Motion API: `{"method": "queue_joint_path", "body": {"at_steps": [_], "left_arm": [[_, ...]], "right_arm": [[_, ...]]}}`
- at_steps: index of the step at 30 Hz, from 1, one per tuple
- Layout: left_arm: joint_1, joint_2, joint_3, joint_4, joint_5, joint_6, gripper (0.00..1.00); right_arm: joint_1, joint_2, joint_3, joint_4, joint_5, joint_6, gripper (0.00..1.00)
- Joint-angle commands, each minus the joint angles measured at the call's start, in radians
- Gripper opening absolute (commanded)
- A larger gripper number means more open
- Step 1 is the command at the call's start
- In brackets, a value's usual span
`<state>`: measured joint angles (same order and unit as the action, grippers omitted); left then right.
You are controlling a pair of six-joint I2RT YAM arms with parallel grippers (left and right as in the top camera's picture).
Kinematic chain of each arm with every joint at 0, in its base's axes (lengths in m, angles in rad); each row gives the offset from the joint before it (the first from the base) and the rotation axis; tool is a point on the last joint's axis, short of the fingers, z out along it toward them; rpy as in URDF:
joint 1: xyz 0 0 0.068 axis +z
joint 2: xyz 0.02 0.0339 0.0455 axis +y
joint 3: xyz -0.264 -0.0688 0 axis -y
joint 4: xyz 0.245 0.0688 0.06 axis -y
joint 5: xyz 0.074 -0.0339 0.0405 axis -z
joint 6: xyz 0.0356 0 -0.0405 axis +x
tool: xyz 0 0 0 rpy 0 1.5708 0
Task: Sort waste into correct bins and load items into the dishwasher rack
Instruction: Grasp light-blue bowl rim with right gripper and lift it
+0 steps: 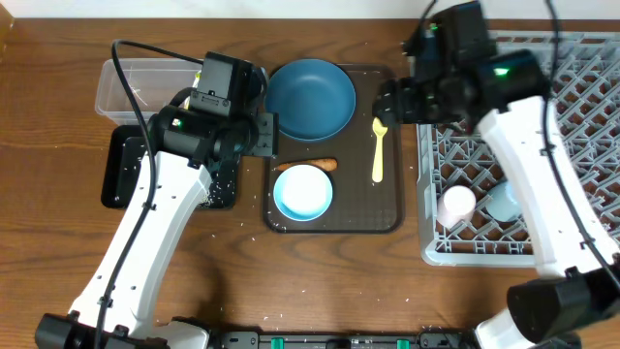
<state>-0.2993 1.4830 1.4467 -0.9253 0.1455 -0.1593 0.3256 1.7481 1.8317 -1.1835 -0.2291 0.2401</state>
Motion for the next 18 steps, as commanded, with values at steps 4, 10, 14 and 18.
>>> {"method": "queue_joint_path", "body": {"at_steps": [4, 10, 14, 18], "left_arm": [[-0.006, 0.000, -0.035, -0.044, -0.051, 0.008, 0.55], [0.061, 0.000, -0.037, -0.041, -0.058, -0.022, 0.55], [0.122, 0.000, -0.037, -0.031, -0.061, -0.029, 0.56], [0.187, 0.000, -0.037, -0.031, -0.061, -0.029, 0.56]], "right_arm": [[0.059, 0.056, 0.003, 0.022, 0.048, 0.081, 0.80], [0.151, 0.180, 0.003, 0.028, 0.045, 0.143, 0.66], [0.208, 0.283, 0.003, 0.027, 0.045, 0.177, 0.57], [0.245, 0.378, 0.003, 0.020, 0.034, 0.191, 0.51]]}}
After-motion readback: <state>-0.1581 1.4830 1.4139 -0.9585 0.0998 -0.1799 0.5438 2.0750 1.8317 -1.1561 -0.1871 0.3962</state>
